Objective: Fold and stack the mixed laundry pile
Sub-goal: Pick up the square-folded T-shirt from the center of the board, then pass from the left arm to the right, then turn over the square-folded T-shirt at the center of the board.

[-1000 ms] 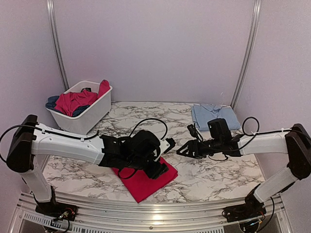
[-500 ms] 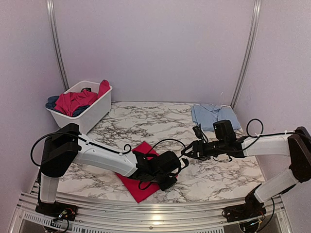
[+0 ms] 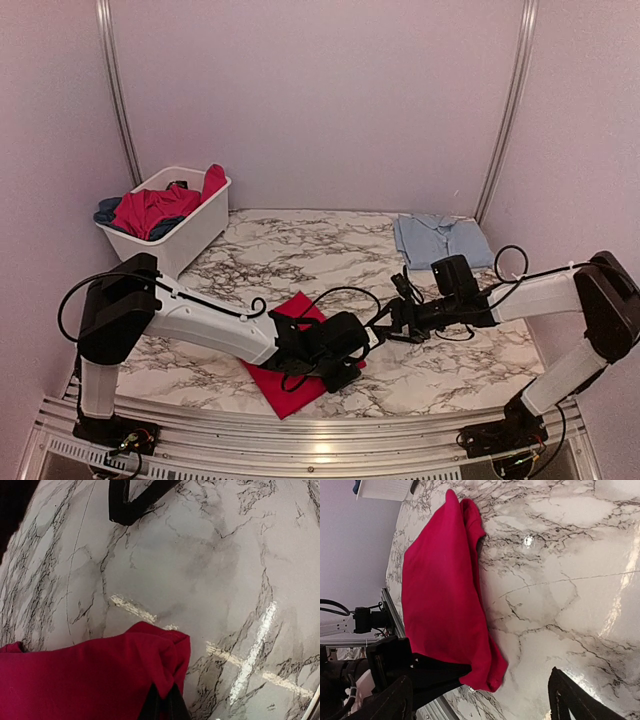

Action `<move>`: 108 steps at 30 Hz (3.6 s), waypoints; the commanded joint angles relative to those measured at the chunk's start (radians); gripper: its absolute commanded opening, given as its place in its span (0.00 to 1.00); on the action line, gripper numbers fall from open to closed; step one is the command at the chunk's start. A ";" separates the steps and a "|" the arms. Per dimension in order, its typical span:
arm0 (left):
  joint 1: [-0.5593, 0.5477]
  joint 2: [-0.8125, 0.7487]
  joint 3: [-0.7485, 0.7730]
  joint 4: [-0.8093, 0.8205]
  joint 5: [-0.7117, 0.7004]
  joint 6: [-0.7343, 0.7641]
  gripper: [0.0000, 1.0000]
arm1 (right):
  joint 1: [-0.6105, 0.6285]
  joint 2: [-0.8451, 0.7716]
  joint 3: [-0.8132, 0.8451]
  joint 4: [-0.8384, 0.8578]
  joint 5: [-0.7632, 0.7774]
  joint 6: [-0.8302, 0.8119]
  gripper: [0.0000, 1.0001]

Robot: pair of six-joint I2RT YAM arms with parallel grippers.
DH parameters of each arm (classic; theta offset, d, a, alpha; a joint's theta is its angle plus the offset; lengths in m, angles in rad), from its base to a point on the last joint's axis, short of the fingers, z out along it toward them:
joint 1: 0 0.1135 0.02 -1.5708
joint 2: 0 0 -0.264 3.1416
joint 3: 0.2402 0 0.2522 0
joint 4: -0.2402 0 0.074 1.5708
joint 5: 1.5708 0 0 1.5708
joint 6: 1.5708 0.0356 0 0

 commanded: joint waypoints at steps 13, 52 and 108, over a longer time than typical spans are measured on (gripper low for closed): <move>-0.001 -0.144 -0.073 0.056 0.048 0.012 0.00 | 0.077 0.167 -0.046 0.341 -0.233 0.300 0.95; -0.001 -0.279 -0.241 0.203 0.163 0.086 0.00 | 0.153 0.721 -0.027 1.488 -0.271 1.094 0.62; 0.292 -0.751 -0.572 0.213 -0.024 -0.118 0.99 | 0.250 0.531 1.079 -0.982 1.083 -0.528 0.00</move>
